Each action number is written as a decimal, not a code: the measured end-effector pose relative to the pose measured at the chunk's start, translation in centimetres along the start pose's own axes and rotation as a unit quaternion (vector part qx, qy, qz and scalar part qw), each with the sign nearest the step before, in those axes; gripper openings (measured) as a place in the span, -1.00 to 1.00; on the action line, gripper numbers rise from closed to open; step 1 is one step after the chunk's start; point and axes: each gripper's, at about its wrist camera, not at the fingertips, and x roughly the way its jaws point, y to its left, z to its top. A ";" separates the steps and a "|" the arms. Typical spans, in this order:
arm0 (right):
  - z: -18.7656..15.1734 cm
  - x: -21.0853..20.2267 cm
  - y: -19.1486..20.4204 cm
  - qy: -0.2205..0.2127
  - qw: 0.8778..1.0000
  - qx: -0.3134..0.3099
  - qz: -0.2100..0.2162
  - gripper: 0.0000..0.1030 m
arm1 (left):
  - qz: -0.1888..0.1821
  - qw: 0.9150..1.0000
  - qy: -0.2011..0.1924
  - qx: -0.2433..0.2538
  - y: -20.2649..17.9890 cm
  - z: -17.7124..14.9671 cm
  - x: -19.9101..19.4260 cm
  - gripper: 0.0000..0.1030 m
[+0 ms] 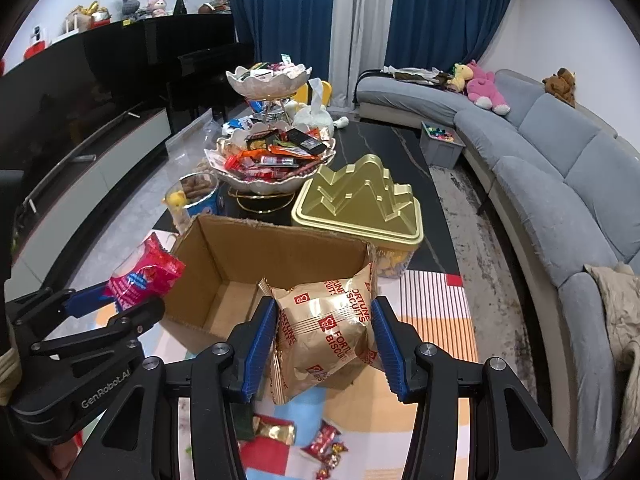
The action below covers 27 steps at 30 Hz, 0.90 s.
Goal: Organize snacks
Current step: 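Lift both bags and carry them over the open cardboard box, then open the left tool over the box while the right tool releases the gold bag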
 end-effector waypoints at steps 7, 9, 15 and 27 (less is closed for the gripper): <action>1.5 1.9 -0.4 0.011 1.000 0.010 0.004 -0.03 | -0.002 1.000 0.005 0.003 -0.3 2.5 1.8 -0.04; 1.9 2.5 -0.4 0.014 1.000 0.009 0.006 -0.03 | -0.002 1.000 0.005 0.004 -0.3 3.0 2.2 -0.04; 2.8 3.7 0.2 0.016 1.000 -0.004 0.007 -0.02 | -0.003 1.000 0.016 0.005 -0.1 4.0 3.7 -0.02; 3.4 5.0 0.0 0.020 1.000 -0.002 0.014 0.33 | -0.006 1.000 0.021 0.012 -0.1 4.1 4.5 0.20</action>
